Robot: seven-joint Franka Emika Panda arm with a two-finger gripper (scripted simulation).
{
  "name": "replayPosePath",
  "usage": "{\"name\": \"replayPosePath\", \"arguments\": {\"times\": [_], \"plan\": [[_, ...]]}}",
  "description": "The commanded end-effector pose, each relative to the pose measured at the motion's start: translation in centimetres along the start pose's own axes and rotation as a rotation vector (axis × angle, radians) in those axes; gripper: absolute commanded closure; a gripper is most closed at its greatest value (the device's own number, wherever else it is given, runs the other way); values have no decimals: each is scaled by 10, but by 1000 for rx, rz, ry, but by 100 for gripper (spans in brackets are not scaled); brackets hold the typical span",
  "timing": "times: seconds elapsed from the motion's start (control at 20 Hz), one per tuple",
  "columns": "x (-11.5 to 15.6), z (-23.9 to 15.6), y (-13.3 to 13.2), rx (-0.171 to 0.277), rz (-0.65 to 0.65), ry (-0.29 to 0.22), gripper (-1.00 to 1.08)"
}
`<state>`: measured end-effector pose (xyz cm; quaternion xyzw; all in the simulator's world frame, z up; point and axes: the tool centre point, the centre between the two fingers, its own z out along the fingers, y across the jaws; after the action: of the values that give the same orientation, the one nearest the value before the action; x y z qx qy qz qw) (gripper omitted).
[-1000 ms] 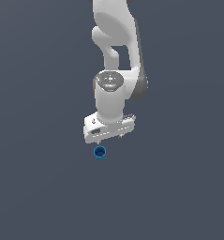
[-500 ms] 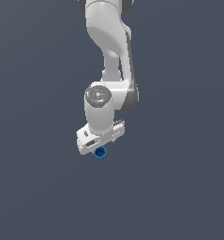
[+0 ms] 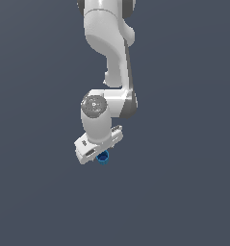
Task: Pick up the object and move it to a goal position.
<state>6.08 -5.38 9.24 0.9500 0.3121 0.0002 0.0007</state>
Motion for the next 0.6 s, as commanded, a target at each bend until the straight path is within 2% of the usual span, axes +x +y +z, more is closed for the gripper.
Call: {"name": "replayPosePath", "arguments": {"times": [0.0,0.3,0.55], "plan": [[0,2,2,1,-12,0,-92],[-1,5,2,1,-10,0,-92],[-1,27,1,1,-12,0,-92]]}}
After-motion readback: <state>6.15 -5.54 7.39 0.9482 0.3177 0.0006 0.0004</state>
